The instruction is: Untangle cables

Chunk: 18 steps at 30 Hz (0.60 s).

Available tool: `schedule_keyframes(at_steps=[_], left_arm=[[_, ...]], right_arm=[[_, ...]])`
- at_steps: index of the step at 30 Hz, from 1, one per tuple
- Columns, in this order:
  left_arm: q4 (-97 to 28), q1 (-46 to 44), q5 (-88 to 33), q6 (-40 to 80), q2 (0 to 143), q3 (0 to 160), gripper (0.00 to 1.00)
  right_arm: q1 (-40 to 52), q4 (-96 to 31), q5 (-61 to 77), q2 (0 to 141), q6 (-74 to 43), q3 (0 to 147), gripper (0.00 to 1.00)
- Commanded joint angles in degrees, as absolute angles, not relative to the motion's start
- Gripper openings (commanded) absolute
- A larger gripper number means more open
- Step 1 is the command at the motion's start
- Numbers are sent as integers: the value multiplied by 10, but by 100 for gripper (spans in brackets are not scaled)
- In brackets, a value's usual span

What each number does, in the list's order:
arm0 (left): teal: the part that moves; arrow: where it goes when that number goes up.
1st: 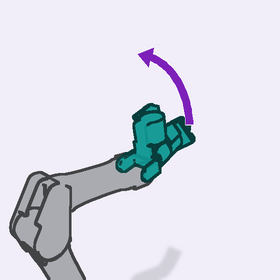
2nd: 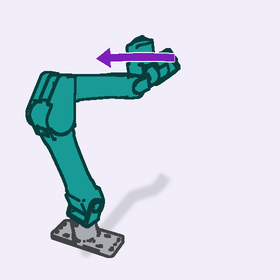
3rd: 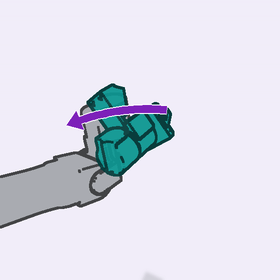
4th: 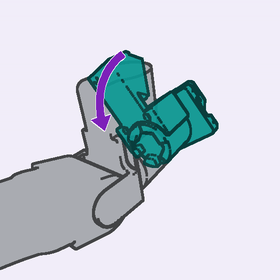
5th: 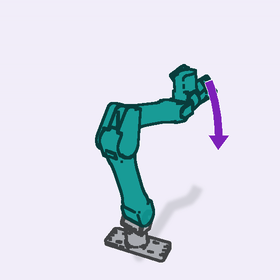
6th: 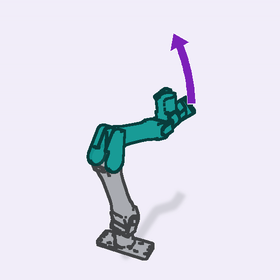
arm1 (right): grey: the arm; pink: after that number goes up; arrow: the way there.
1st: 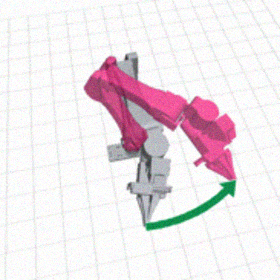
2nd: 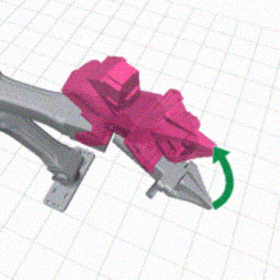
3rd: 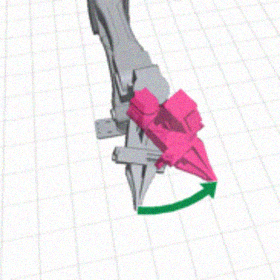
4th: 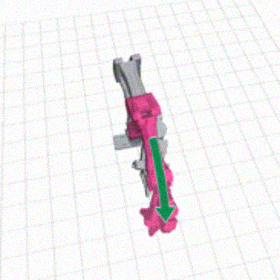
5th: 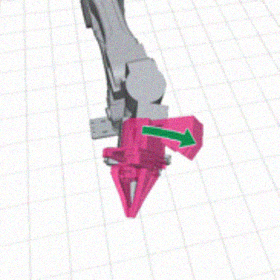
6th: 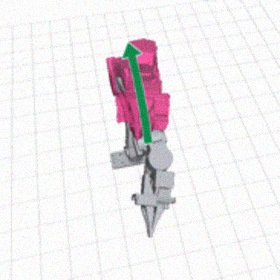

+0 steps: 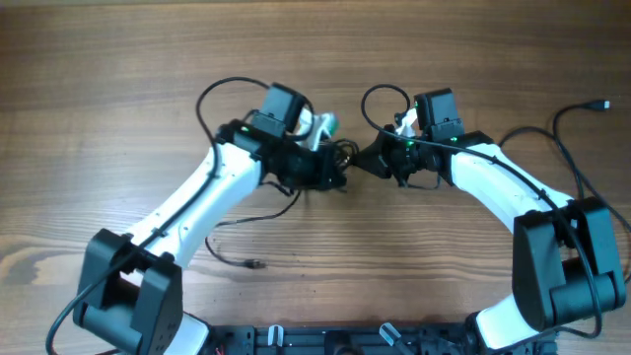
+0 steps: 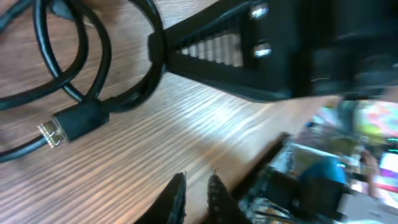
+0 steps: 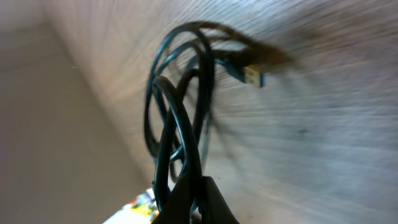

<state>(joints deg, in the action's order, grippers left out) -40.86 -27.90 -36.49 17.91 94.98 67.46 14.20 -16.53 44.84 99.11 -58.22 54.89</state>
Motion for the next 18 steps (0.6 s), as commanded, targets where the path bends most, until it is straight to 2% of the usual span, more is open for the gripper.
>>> schedule_keyframes(at_steps=[1, 5, 8, 9, 10, 11, 13, 16, 18], left_arm=[[-409, -304, -196, 276, 945, 674, 10], [-405, -312, -129, 352, 945, 674, 12], [-383, -322, -125, 352, 950, 674, 24], [-375, -327, -121, 352, 956, 674, 33], [-368, -331, -119, 345, 960, 674, 41], [-360, -336, -119, 319, 964, 674, 44], [-348, -342, -118, 260, 973, 674, 44], [-340, -351, -115, 203, 987, 674, 54], [-339, -353, -88, 197, 996, 674, 57]], right_arm=[[143, -136, 465, 987, -675, 555, 4], [148, -147, 377, 987, -738, 554, 4], [150, -140, 368, 987, -778, 554, 4], [150, -133, 376, 987, -794, 554, 4], [150, -128, 383, 987, -805, 554, 4], [150, -119, 386, 987, -817, 554, 4], [150, -98, 400, 987, -840, 554, 4], [150, -59, 435, 987, -851, 554, 4], [150, -50, 467, 987, -851, 554, 4]])
